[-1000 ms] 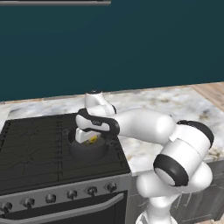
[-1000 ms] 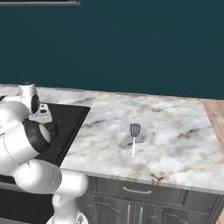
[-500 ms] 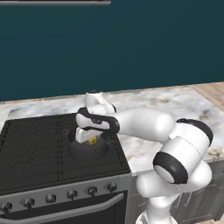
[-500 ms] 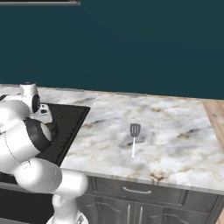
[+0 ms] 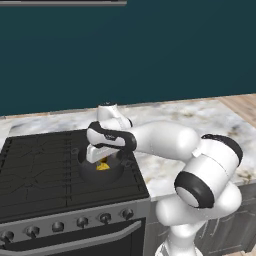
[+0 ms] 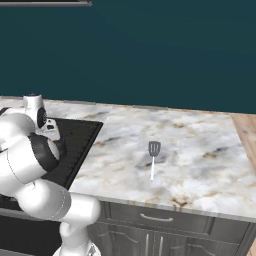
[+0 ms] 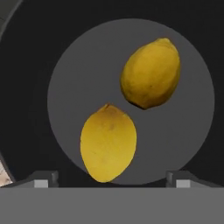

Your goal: Put the lemon and lemon in the pot. Retrieve the spatula and lightly stir the vegetables in the pot.

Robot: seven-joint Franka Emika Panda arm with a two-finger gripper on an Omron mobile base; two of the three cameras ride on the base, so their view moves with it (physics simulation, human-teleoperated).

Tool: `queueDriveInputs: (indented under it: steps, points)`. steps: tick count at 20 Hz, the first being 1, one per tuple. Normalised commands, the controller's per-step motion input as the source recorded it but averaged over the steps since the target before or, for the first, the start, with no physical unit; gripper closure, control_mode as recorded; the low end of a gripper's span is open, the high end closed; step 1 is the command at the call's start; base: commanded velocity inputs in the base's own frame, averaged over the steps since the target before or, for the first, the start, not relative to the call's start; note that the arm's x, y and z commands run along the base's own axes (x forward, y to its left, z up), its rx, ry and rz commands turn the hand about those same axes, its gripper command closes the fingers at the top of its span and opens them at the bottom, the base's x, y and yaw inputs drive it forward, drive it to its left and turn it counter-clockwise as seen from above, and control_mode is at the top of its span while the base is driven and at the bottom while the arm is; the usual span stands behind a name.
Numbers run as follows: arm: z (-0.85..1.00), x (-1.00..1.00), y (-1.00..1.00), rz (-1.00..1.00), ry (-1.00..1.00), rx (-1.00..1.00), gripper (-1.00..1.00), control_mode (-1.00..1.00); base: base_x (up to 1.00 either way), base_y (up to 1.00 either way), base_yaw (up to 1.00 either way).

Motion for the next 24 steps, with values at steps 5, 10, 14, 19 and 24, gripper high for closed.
queueDriveInputs:
  steps: [5, 10, 14, 19, 24]
  points:
    - [0.48, -0.19, 0.0, 0.0, -0.03, 0.0, -1.0, -1.0, 0.0, 0.0, 0.0]
    - [0.66, -0.63, -0.14, -0.05, -0.13, 0.07, -1.0, -1.0, 0.0, 0.0, 0.0]
    - [0.51, -0.48, -0.58, -0.13, -0.04, 0.12, -1.0, -1.0, 0.0, 0.0, 0.0]
    - [0.36, -0.07, -0.95, -0.17, 0.0, 0.06, -1.0, -1.0, 0.0, 0.0, 0.0]
    - [0.16, 0.02, -1.0, -0.17, 0.0, 0.0, -1.0, -1.0, 0.0, 0.0, 0.0]
